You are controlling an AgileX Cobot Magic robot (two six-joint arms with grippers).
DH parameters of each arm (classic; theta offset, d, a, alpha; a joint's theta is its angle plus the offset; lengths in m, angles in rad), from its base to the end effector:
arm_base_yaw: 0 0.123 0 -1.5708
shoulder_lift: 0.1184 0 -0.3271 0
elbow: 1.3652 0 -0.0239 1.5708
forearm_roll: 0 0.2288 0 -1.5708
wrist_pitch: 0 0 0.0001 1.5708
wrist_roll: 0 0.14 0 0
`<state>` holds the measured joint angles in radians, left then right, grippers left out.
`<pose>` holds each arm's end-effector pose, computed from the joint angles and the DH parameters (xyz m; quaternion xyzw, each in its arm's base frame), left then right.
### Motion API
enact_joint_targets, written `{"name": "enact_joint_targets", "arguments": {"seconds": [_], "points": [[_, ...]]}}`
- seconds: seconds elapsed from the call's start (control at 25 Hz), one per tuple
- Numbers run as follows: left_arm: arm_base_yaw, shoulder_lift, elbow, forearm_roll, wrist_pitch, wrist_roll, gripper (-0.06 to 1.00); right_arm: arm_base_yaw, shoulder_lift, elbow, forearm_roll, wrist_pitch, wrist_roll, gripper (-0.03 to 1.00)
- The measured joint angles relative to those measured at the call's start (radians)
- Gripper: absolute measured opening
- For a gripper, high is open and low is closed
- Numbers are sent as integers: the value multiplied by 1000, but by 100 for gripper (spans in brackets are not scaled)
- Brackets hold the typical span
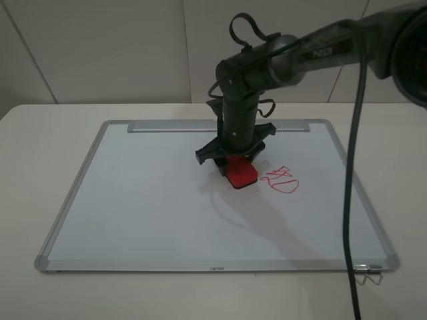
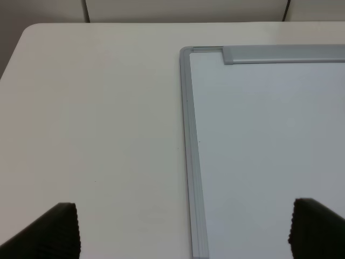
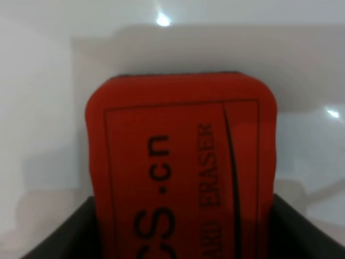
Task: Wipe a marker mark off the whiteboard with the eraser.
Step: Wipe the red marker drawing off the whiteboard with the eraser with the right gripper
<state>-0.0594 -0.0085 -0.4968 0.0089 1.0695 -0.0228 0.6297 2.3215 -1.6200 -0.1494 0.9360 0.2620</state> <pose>-0.0242 0.0025 0.2421 0.0154 0.8540 -0.0169 0.5198 0.3769 0.2538 0.0829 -0.2252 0.9724 -0.0502 0.0353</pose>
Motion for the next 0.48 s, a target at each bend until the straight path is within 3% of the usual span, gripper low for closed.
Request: {"name": "enact_joint_targets", "arguments": {"seconds": [0.48], "points": [[0, 0, 0, 0, 0, 0, 77, 154, -2, 6, 35, 8, -4, 49]]}}
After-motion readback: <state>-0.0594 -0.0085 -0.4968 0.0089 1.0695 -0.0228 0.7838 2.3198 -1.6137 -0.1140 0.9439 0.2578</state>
